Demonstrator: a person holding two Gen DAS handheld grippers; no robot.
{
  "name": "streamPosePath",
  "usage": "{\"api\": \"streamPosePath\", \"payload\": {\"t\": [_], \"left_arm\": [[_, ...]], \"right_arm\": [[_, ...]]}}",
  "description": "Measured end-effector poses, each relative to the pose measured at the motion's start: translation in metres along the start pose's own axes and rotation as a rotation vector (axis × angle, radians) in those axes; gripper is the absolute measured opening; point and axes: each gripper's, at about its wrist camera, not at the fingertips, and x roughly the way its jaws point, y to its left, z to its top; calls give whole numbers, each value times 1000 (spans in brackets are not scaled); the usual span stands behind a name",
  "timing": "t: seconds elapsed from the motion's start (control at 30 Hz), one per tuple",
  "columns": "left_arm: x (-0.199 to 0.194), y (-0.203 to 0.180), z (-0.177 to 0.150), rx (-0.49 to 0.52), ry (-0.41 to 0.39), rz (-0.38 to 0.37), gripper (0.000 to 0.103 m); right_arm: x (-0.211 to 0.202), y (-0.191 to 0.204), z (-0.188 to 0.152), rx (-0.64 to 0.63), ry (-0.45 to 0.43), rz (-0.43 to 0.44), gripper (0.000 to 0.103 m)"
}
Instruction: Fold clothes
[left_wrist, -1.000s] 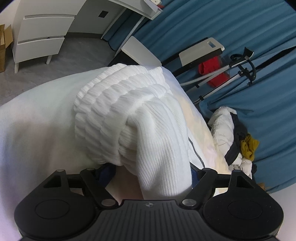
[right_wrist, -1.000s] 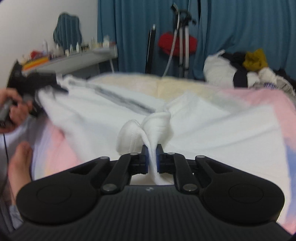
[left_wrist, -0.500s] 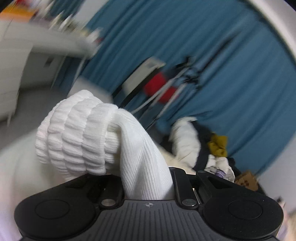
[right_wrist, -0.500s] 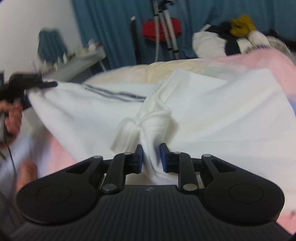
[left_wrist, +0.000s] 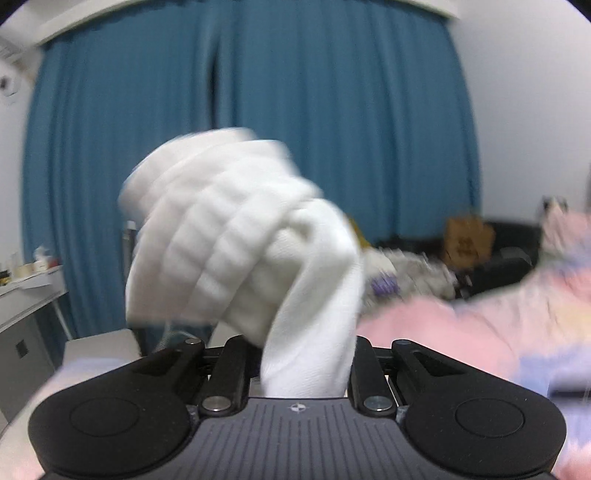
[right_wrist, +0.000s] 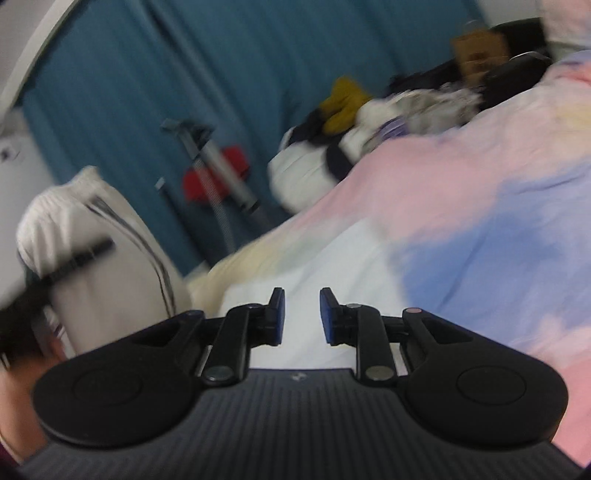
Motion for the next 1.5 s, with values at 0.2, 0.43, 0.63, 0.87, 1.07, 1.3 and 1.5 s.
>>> {"api": "streamPosePath", "payload": {"t": [0.2,0.43,0.63,0.87,1.07,1.3,1.5], "left_arm": [[43,-117,-79,167,193,-94,16],[34,-119,-104,332,228,-185,41],[-20,-61,-120,528,203,-213,78],[-58,-7,-141,719,155,-167,80],[-76,4,-166,778,198,-270,61],[-76,27,-169,727,232,-375,56],[-75,40,-162,659,251,-466,55]], "right_arm": [[-5,-50,7,121,-39,-27,25],[6,-70,12,260,-12,89,25],[21,-68,17,294,26,111,73],[51,-44,17,154,89,63,87],[108,-22,4,-59,179,-10,84],[93,-9,-6,-161,167,-86,20],[63,-27,-8,-99,124,-118,19]]}}
